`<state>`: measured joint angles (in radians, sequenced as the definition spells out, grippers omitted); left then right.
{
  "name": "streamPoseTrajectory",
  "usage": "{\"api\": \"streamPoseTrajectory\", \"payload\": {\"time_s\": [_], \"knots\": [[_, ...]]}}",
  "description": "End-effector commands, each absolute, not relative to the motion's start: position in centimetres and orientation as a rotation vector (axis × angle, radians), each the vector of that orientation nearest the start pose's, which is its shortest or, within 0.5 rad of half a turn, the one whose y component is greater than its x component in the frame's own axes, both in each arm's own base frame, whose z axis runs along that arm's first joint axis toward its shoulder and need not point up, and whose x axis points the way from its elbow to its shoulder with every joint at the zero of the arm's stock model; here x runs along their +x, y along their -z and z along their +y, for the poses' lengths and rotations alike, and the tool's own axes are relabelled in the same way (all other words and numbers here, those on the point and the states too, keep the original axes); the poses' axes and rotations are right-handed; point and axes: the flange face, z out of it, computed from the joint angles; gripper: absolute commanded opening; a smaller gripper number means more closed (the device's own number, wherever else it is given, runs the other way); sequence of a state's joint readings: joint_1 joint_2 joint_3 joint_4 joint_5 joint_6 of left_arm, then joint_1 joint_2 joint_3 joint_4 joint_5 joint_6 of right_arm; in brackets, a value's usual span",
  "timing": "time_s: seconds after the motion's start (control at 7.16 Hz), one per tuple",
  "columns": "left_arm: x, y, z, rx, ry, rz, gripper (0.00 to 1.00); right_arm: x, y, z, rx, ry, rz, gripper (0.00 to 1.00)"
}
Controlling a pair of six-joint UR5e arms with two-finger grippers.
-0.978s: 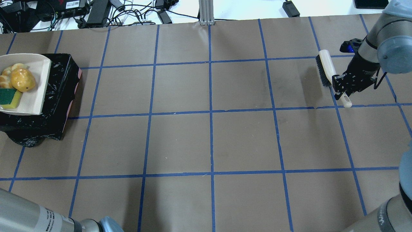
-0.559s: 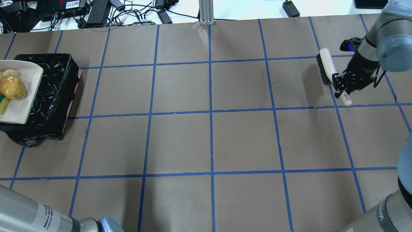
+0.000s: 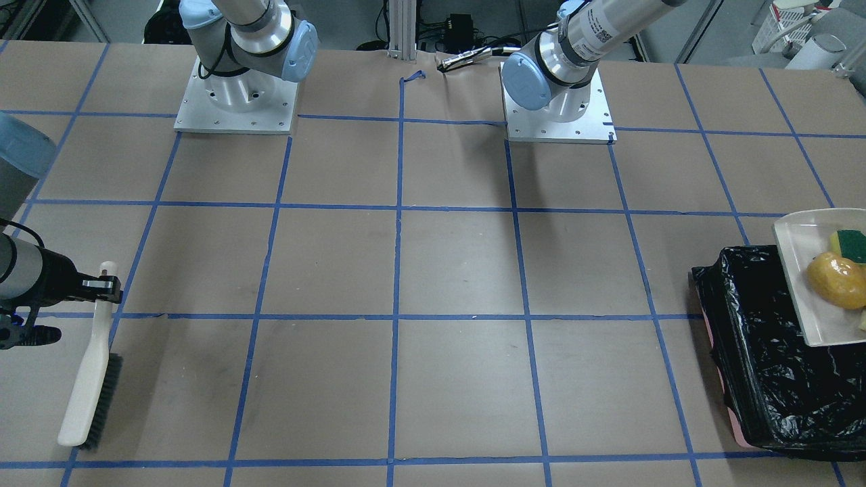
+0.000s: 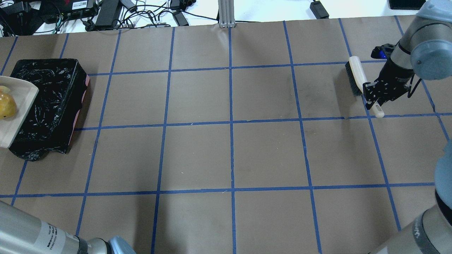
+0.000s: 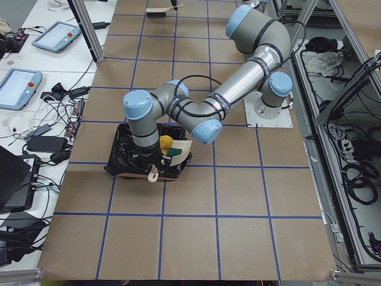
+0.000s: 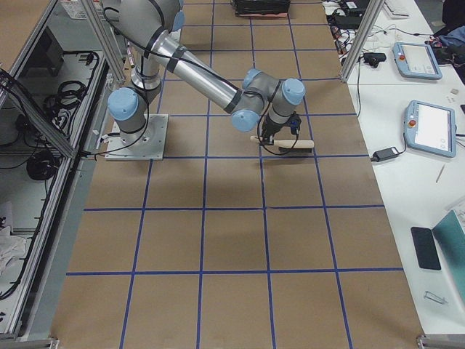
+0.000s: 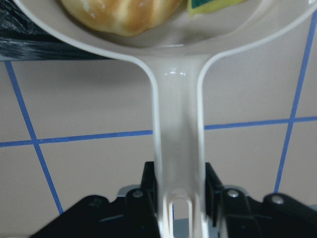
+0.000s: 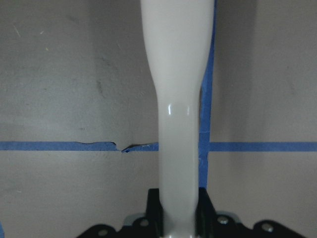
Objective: Sweep and dump trash into bin
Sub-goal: 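Tilt the dustpan over the bin with the left gripper while the right lowers the brush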
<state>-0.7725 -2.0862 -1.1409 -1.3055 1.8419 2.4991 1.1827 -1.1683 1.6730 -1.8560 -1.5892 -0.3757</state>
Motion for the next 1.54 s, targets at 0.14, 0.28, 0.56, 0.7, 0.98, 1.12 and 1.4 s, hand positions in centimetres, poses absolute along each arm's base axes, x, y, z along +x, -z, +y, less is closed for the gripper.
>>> {"api": "streamPoseTrajectory", "payload": {"time_s": [0.14, 0.28, 0.56, 0.7, 0.98, 1.12, 1.4], "knots": [[42.8, -43.3, -58.7, -2.531, 0.669, -2.066, 0.00, -10.0, -24.3, -59.2, 0.018, -0.328, 3.058, 0.39], [42.3, -43.4, -59.2, -2.550, 0.680, -2.053, 0.00, -10.0, -23.8, -59.3, 0.016, -0.338, 3.054, 0.51], [40.8, -44.1, -60.4, -2.588, 0.793, -2.024, 0.00, -10.1, -23.9, -59.4, 0.020, -0.332, 3.057, 0.74], [39.8, -44.5, -60.9, -2.600, 0.833, -2.010, 0.00, -10.1, -24.6, -59.5, 0.021, -0.296, 3.070, 0.96], [39.9, -44.6, -61.1, -2.621, 0.850, -1.995, 0.00, -10.8, -25.3, -59.5, 0.008, -0.297, 3.140, 1.00], [39.3, -44.9, -61.4, -2.639, 0.887, -1.969, 0.00, -10.9, -27.7, -59.6, 0.011, -0.234, 3.163, 1.00], [37.0, -45.8, -62.7, -2.671, 1.003, -1.943, 0.00, -10.6, -31.4, -59.3, 0.013, -0.137, 3.187, 1.00]]}}
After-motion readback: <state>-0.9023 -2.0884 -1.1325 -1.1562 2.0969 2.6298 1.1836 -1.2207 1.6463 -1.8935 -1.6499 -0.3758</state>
